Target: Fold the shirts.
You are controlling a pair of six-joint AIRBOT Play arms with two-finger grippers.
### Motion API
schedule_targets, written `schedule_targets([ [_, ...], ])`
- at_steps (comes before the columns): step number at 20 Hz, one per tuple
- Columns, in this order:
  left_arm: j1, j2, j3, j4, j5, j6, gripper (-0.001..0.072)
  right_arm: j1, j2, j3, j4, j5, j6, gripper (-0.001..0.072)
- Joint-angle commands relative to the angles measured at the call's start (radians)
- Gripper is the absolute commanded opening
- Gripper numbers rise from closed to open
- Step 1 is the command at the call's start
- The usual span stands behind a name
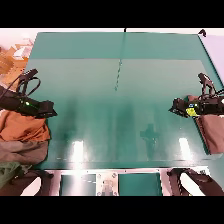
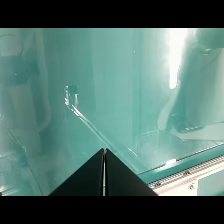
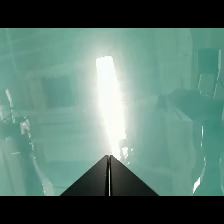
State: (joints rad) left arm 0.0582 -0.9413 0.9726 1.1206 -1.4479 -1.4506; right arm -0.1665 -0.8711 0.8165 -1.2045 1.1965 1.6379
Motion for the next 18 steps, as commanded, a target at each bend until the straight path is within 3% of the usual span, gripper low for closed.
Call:
schedule_targets([
  [1, 0.001, 0.001, 0.000, 0.000, 0.000, 0.000, 0.0020, 0.001, 0.000, -0.001, 0.000, 0.000, 0.000, 0.0014],
  [12, 0.001, 0.001, 0.000, -0.004, 0.005, 0.001, 0.0020, 0.001, 0.000, -0.001, 0.000, 0.000, 0.000, 0.0014],
  [16, 0.001, 0.001, 0.000, -0.002, 0.069, 0.001, 0.0021, 0.001, 0.000, -0.001, 0.000, 0.000, 0.000, 0.0014],
  [17, 0.001, 0.001, -0.001, 0.015, 0.088, 0.008, 0.0085, 0.001, 0.000, -0.001, 0.000, -0.003, 0.000, 0.0014],
  [18, 0.001, 0.001, 0.000, 0.087, 0.123, 0.013, 0.0525, 0.001, 0.000, -0.001, 0.000, -0.004, 0.000, 0.0014],
])
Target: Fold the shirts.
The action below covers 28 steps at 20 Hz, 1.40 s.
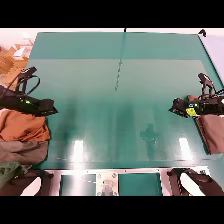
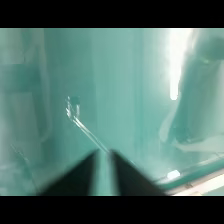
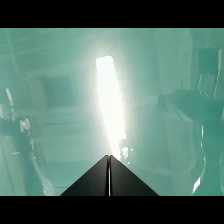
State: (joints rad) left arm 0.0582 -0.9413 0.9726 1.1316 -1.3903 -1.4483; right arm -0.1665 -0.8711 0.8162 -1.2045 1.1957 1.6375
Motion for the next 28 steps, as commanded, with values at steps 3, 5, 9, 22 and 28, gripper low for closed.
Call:
schedule_targets([
  [3, 0.001, -0.025, -0.002, 0.493, 0.189, -0.072, 0.0707, 0.000, 0.000, 0.000, 0.000, -0.003, 0.000, 0.0014],
  [5, 0.002, -0.079, -0.011, 0.671, 0.179, -0.080, 0.0707, 0.000, 0.000, 0.000, 0.000, -0.016, 0.000, 0.0014],
  [9, 0.002, -0.218, -0.098, 0.697, 0.147, -0.080, 0.0707, 0.001, 0.000, 0.000, 0.000, -0.030, 0.000, 0.0014],
  [22, -0.061, -0.379, 0.123, 0.831, 0.020, -0.088, 0.0018, 0.000, 0.000, 0.000, 0.001, -0.029, 0.001, 0.0014],
  [28, -0.458, -0.379, 0.681, 0.554, 0.047, -0.008, 0.0018, 0.000, 0.000, 0.000, 0.000, -0.029, 0.004, 0.0014],
])
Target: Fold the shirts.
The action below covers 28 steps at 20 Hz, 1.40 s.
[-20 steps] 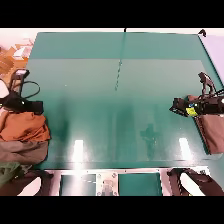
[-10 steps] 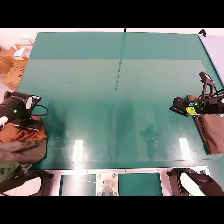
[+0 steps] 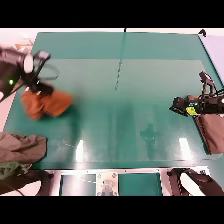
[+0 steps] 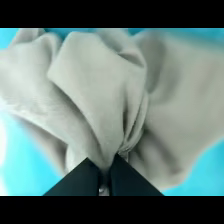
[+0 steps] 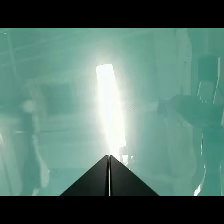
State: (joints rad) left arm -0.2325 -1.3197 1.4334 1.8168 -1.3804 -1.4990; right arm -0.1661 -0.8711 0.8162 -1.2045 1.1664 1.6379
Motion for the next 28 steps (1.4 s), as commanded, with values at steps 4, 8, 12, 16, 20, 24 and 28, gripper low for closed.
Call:
schedule_targets([
  [4, -0.332, -0.056, 0.248, -0.269, 0.185, 0.067, 0.0019, 0.000, 0.000, 0.000, 0.001, -0.015, 0.003, 0.0015],
  [8, -0.365, -0.241, 0.249, -0.570, 0.233, 0.119, 0.0599, -0.001, 0.000, 0.000, 0.000, -0.033, 0.003, 0.0408],
  [12, -0.273, -0.270, 0.274, -0.593, 0.146, 0.101, 0.0713, -0.019, -0.006, 0.000, 0.000, -0.035, 0.004, 0.0494],
  [16, -0.044, -0.272, 0.268, -0.592, 0.033, 0.062, 0.0714, -0.092, -0.102, -0.001, 0.033, -0.029, 0.002, 0.0488],
  [20, 0.105, -0.274, 0.029, -0.677, 0.257, 0.061, 0.0713, -0.087, -0.276, -0.044, 0.188, -0.130, -0.100, 0.0383],
  [24, 0.113, -0.389, -0.113, -1.010, 0.498, 0.223, 0.0712, -0.086, -0.486, -0.044, 0.468, -0.258, -0.272, 0.0383],
  [28, 0.079, -0.500, -0.112, -1.334, 0.620, 0.403, 0.0704, -0.067, -0.661, 0.045, 0.576, -0.280, -0.342, 0.0375],
])
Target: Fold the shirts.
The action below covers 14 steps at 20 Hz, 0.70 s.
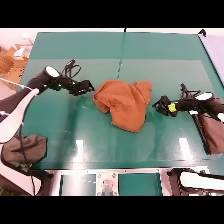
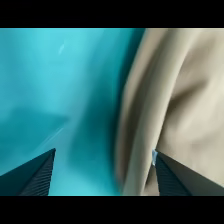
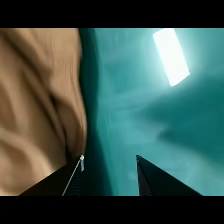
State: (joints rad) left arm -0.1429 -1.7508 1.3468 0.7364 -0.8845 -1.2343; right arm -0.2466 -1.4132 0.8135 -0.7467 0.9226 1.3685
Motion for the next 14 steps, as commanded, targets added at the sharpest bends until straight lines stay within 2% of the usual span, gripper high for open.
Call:
schedule_targets([
  [1, -0.024, -0.086, -0.025, -0.267, 0.148, 0.145, 0.0703, 0.027, -0.152, 0.082, 0.119, -0.036, -0.072, 0.0369],
  [3, -0.058, -0.108, -0.022, -0.275, 0.195, 0.148, 0.0703, 0.063, -0.212, 0.154, 0.119, -0.036, -0.072, 0.0366],
  [4, -0.073, -0.113, -0.018, -0.283, 0.221, 0.160, 0.0672, 0.081, -0.234, 0.189, 0.119, -0.035, -0.072, 0.0336],
  [5, -0.085, -0.113, -0.008, -0.294, 0.247, 0.177, 0.0457, 0.097, -0.252, 0.223, 0.119, -0.035, -0.071, 0.0281],
  [6, -0.092, -0.113, 0.005, -0.303, 0.265, 0.204, 0.0314, 0.106, -0.262, 0.252, 0.119, -0.036, -0.071, 0.0255],
  [7, -0.097, -0.113, 0.023, -0.304, 0.265, 0.222, 0.0139, 0.111, -0.265, 0.274, 0.118, -0.034, -0.072, 0.0157],
  [8, -0.097, -0.113, 0.047, -0.302, 0.245, 0.226, 0.0021, 0.110, -0.264, 0.300, 0.118, -0.018, -0.074, 0.0011],
  [11, -0.060, -0.099, 0.201, -0.243, 0.080, 0.212, 0.0018, 0.073, -0.251, 0.438, 0.118, 0.120, -0.090, 0.0013],
  [14, -0.030, -0.002, 0.398, -0.040, -0.085, 0.109, 0.0017, 0.028, -0.159, 0.654, 0.118, 0.270, -0.058, 0.0013],
])
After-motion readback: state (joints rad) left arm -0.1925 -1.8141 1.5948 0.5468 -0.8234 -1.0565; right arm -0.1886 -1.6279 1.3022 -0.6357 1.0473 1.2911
